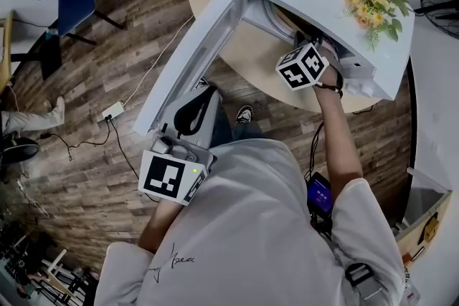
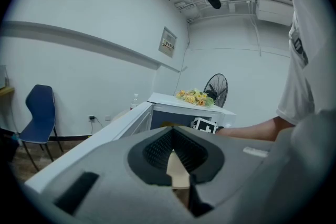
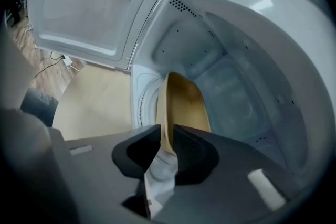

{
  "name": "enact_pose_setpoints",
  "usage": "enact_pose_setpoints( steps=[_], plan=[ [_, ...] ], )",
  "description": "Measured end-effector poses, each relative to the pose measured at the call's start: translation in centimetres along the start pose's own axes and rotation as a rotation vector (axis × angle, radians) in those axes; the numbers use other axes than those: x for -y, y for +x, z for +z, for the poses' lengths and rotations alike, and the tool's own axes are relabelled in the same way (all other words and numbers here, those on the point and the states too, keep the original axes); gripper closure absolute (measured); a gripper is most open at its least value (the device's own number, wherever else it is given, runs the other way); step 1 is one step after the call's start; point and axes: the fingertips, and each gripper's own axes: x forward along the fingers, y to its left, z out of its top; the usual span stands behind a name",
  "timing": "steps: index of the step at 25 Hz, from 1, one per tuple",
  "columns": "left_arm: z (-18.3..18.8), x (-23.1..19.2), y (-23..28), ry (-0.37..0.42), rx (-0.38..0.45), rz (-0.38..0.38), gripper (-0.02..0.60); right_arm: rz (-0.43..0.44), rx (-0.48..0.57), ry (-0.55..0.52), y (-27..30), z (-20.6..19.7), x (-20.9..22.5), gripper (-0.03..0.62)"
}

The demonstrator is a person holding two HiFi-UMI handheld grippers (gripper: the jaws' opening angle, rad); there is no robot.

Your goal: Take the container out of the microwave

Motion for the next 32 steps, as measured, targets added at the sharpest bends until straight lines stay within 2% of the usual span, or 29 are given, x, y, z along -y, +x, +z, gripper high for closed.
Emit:
enact_pose_setpoints(
  steps=[10,15,32],
  plan=[
    [-0.1,-0.2,-0.1,-0.017,0.001,-0.009,0.578,0.024,-0.033,-0.054,0.6,0.2,-0.4,0.537],
    [-0.4,-0.5,-0.2,-0.061,0.007,-0.016,0.578,0.051,-0.037,-0.026,0.2,0.1,-0.8,0.551],
    [-0.9,0.5,0.1,-0.069,0.009,-0.059,0.578,0.102,-0.011,0.024,-1.8,-0.3,-2.5,0.562]
  ],
)
